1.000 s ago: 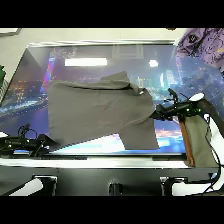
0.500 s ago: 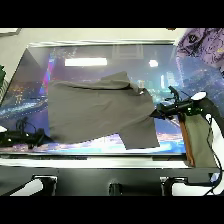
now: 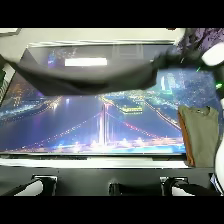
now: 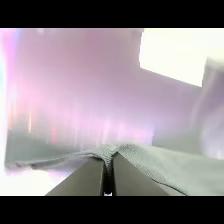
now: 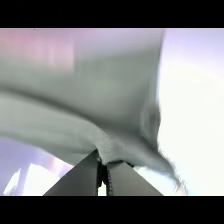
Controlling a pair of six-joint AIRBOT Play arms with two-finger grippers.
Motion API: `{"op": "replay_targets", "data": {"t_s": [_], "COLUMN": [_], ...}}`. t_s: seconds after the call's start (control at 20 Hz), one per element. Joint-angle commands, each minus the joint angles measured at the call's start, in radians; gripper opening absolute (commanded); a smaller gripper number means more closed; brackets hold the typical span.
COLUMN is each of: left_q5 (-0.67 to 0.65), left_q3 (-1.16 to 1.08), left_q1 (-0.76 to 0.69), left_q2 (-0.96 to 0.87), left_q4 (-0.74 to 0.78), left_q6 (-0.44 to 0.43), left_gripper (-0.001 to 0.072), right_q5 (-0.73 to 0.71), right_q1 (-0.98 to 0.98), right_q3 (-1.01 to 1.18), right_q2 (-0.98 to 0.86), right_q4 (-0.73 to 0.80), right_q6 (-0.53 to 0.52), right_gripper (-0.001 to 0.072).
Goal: Fold the clothes and pants, and hang the long-sleeved shirts on hangers.
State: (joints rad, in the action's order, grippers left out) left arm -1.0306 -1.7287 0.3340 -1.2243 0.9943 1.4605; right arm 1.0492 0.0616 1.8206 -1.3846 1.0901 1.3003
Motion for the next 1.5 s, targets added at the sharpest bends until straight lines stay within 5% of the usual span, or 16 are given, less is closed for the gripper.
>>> {"op": "replay_targets", "data": {"t_s": [0.0,0.35,0.65,0.8,1.0,1.2,1.45], "left_q5": [0.027,-0.037,-0.191,-0.278,-0.277,-0.145,0.08], "left_q3": [-0.38,-0.259,-0.23,-0.195,-0.082,-0.042,-0.093], "left_q1": [-0.015,-0.015,-0.016,-0.034,-0.12,-0.168,-0.179], "left_q2": [0.022,0.383,0.393,0.275,0.04,-0.309,-0.68], "left_q4": [0.058,0.354,0.361,0.312,0.308,0.315,0.226], "left_q6": [0.033,0.132,0.14,0.128,0.056,0.058,0.058], "left_gripper": [0.0015,0.0015,0.0015,0.0016,0.0016,0.0016,0.0017], "right_q5": [-0.041,0.117,0.284,0.284,0.285,0.238,-0.065], "right_q1": [0.05,0.047,0.047,0.047,0.048,0.048,0.048], "right_q3": [0.33,0.332,0.299,0.211,0.114,0.107,0.108], "right_q2": [0.1,0.486,0.476,0.375,0.135,-0.171,-0.466], "right_q4": [0.179,0.257,0.257,0.246,0.196,0.227,0.233], "right_q6": [0.131,0.321,0.446,0.554,0.572,0.571,0.563], "right_gripper": [0.0031,0.0031,0.0031,0.0031,0.0031,0.0032,0.0032]}}
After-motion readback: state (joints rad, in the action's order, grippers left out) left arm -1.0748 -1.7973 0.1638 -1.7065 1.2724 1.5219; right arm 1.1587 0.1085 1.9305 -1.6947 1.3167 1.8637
